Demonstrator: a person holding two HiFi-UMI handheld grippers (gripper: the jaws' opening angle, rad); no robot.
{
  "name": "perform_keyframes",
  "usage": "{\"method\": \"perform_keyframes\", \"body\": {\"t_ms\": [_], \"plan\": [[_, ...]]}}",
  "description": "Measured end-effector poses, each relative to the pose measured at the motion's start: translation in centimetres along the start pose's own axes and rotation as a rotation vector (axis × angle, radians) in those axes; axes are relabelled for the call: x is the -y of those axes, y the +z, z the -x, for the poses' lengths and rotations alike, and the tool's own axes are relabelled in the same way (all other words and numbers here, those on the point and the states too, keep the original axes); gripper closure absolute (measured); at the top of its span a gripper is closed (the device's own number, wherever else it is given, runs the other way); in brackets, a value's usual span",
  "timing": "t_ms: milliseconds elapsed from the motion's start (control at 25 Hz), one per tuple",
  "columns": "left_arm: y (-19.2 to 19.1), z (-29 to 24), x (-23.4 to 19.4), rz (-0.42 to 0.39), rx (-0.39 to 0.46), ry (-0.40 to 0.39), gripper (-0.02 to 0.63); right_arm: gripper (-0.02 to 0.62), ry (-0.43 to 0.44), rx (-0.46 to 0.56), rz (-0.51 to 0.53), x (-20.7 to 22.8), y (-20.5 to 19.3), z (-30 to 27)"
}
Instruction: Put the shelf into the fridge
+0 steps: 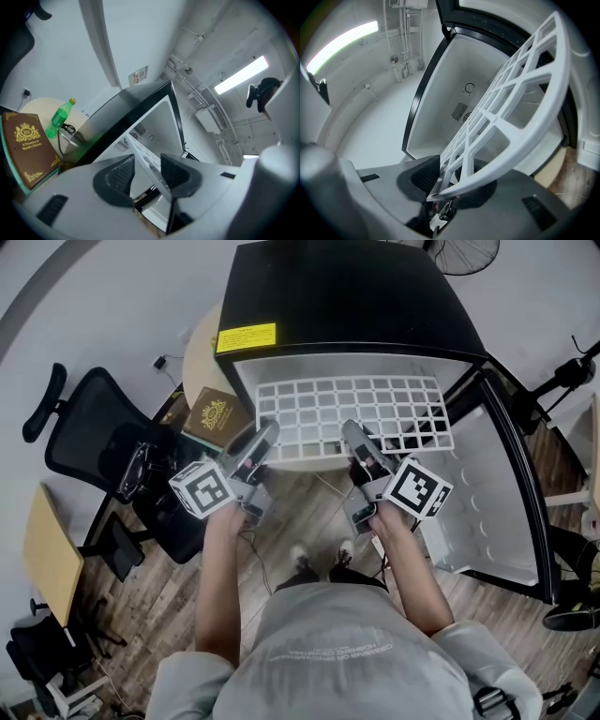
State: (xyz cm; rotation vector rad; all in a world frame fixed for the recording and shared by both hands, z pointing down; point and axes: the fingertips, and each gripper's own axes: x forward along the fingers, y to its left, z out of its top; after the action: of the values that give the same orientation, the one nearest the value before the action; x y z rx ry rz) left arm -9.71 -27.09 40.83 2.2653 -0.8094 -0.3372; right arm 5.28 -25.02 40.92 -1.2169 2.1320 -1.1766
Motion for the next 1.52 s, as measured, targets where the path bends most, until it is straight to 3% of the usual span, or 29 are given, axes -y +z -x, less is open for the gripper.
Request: {"method": "perform_keyframes", "body": {"t_ms": [280,640,1080,1200,1360,1520], "plan": [[-0.5,1.4,0.4,-0.190,-0.056,0.072,0.445,0.488,-0.015,-0.009,-0.014,0.3,0.0,0.0],[0.3,0.8,-0.2,-0.157,-0.024,0.102,0.449,0.488,0.002,-0.003,0.009,0.2,0.6,-0.8],[1.1,0.0,-0.9,-0.172,-0.029,0.141,0.449,0.488,0.003,0.001,0.019,0.4,1.1,-1.9],[1.2,0.2,-0.8,-0.209,-0.019,0.180,0.449,0.485,0.010,-0.012,0.030,0.4,1.0,-1.9],[1.0,0.8,-0.3,-0.327,-0.020,0.248,0.449,0.468,0.021,-0.063,0.058,0.2,0.4,-1.5],[0.5,2.0,0.4,-0.400,-0.016,0.263,0.461,0.463,0.031,-0.056,0.068,0.2,0.6,-0.1]]}}
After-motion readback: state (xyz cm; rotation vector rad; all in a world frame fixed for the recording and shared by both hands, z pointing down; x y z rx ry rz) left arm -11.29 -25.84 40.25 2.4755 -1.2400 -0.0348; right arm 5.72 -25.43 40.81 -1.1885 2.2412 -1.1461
